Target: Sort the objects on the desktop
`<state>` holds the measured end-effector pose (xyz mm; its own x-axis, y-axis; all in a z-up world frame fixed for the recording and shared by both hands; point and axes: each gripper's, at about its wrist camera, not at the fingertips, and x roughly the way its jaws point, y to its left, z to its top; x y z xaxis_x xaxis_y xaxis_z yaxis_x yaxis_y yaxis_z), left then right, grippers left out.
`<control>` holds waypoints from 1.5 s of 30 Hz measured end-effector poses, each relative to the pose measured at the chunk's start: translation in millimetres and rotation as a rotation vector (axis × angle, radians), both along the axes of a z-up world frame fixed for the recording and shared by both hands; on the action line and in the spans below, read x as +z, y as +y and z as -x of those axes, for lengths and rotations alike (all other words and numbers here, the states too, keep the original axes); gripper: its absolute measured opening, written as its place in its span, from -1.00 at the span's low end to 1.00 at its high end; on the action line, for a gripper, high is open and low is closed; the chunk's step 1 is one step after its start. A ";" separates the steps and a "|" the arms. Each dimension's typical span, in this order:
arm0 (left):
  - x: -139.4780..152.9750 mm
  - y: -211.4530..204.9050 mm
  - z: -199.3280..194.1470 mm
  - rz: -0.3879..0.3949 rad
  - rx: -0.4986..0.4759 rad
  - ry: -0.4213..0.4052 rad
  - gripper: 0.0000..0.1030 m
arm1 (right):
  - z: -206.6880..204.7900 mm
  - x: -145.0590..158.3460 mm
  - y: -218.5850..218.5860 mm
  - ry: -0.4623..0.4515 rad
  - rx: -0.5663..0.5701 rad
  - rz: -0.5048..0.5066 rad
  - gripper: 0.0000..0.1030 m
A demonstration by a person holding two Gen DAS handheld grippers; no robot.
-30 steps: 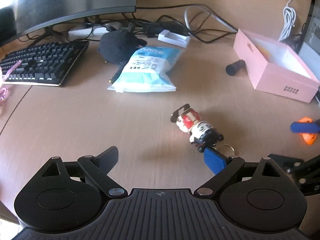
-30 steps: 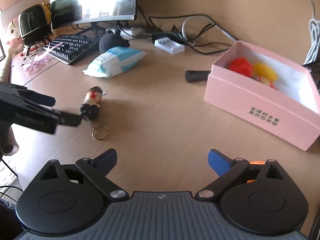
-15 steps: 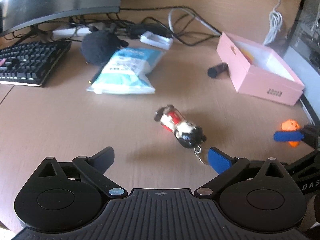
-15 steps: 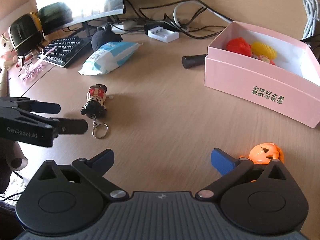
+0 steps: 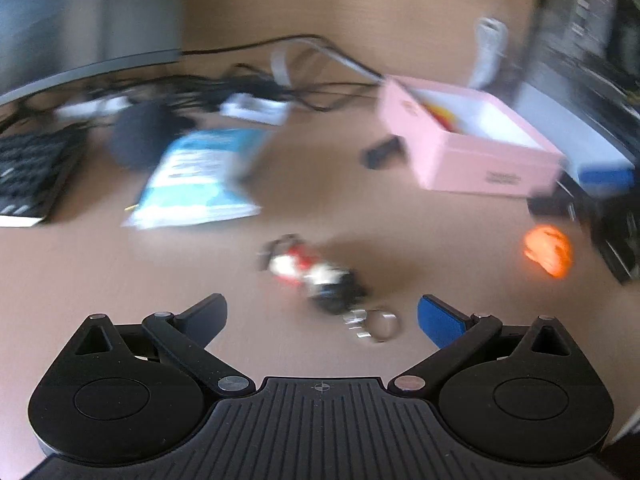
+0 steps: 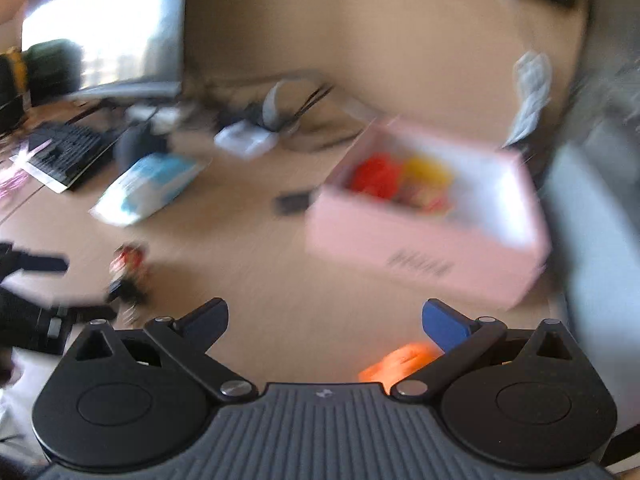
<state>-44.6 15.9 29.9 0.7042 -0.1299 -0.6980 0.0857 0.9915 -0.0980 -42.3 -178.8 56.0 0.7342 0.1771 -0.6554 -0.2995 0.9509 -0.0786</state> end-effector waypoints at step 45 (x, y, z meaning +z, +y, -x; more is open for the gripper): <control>9.8 -5.4 7.7 -0.003 0.012 0.009 1.00 | -13.7 -49.8 -46.8 0.129 -0.130 -0.015 0.09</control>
<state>-52.3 10.5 39.8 0.6994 -0.1198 -0.7046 0.0732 0.9927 -0.0961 -28.5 -225.6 6.2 0.6614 0.0961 -0.7438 -0.1804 0.9830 -0.0334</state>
